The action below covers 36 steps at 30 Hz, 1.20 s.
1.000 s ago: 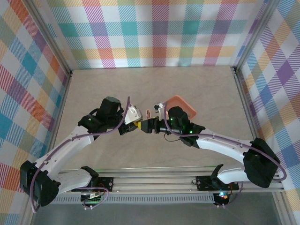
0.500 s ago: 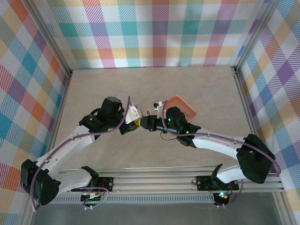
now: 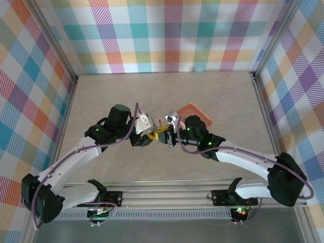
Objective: Load the staples into the stapler
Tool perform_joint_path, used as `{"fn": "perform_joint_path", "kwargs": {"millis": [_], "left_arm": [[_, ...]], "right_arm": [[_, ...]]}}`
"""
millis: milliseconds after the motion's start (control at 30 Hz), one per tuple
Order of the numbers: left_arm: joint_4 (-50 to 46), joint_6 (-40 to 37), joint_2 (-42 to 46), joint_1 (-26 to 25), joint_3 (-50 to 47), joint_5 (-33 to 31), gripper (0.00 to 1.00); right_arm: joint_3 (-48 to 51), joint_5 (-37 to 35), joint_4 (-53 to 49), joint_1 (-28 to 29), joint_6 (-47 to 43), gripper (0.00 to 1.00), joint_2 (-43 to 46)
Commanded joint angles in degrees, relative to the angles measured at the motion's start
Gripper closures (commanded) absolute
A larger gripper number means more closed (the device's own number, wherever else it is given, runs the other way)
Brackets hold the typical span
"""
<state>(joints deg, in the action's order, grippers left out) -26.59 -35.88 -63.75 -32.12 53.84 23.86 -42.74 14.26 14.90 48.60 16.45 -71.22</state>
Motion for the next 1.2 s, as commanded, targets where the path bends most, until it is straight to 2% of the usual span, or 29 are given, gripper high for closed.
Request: {"fn": "perform_joint_path", "kwargs": {"millis": [0,100,233,367,600,800,1167], "left_arm": [[0.7,-3.0,2.7,0.7,-0.6,7.9,0.39],[-2.4,-6.2,2.3,0.7,1.1,11.9,0.39],[-3.4,-11.5,2.6,0.7,1.1,17.5,0.42],[-3.6,-14.8,2.0,-0.1,0.6,18.5,0.42],[-5.9,-17.7,-1.2,-1.9,2.1,19.8,0.42],[-8.6,-20.1,-3.3,-2.6,3.8,21.3,0.54],[-11.3,-22.0,-5.9,-3.0,5.2,24.3,0.56]], "right_arm": [[-0.1,10.3,-9.7,-2.7,-21.4,0.93,3.5],[-1.6,15.3,-17.1,-3.9,-34.5,0.93,4.5],[-4.3,18.8,-26.0,-4.0,-47.7,0.95,3.9],[-5.8,20.9,-29.1,-4.0,-54.0,0.96,2.7],[-8.0,22.9,-29.0,-4.0,-54.9,0.96,0.4],[-8.3,23.7,-27.1,-4.0,-54.2,0.97,-0.4],[-8.6,24.5,-25.2,-4.0,-53.6,0.99,-1.2]]}}
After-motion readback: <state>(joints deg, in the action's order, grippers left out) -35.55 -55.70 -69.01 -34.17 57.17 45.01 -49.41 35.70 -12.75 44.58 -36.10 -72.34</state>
